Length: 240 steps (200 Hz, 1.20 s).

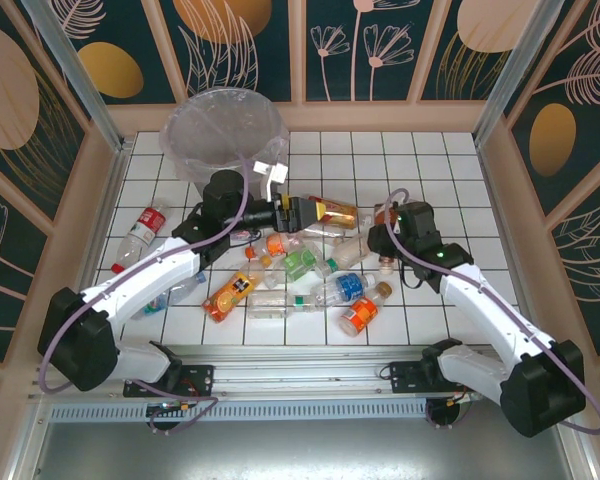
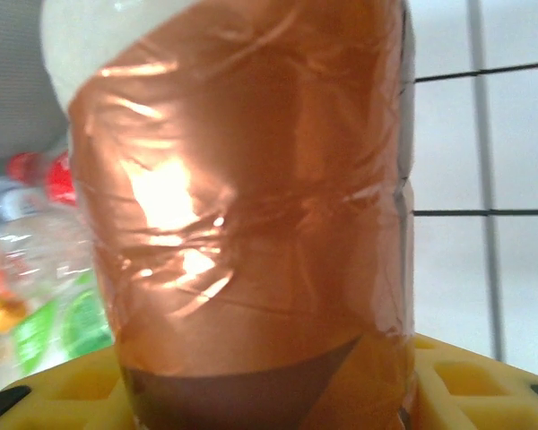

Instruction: Put the plastic bottles in the bin

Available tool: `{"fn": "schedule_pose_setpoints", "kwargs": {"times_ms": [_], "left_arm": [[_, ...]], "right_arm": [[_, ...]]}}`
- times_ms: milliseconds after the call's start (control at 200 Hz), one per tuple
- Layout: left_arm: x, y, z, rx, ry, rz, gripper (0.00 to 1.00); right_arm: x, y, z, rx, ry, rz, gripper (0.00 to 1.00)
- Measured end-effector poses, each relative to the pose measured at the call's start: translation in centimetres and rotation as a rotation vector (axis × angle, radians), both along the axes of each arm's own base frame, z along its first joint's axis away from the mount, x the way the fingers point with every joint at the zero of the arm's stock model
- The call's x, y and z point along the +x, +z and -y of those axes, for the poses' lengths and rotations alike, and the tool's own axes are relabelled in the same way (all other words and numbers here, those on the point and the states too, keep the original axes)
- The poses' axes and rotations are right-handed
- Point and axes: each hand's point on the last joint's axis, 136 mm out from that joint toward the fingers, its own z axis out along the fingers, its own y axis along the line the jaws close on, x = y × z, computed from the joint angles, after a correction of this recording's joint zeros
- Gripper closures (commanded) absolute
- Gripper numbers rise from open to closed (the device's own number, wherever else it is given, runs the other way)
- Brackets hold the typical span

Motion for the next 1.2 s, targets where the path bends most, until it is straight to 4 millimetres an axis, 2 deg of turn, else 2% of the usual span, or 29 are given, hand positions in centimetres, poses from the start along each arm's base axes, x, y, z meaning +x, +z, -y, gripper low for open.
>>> {"fn": "schedule_pose_setpoints", "kwargs": {"times_ms": [255, 435, 590, 896, 1201], "left_arm": [[0.5, -2.4, 2.0, 0.021, -0.017, -0.075, 0.02], [0.4, -1.7, 3.2, 0.001, -0.036, -0.064, 0.01], [-0.1, -1.2, 4.4, -0.009, -0.054, -0.046, 0.02], [0.6, -2.2, 4.9, 0.012, -0.044, -0.045, 0.02], [1.1, -2.2, 5.0, 0.019, -0.031, -0.040, 0.17]], "right_arm": [[-1.0, 3.7, -4.7, 0.154, 0.195, 0.077, 0.48], [-1.7, 5.2, -6.6, 0.225, 0.283, 0.105, 0.48], [-2.2, 5.9, -7.4, 0.266, 0.325, 0.108, 0.48], [-3.2, 6.9, -8.8, 0.319, 0.398, 0.116, 0.48], [-3.6, 7.5, -9.1, 0.341, 0.423, 0.125, 0.48]]}}
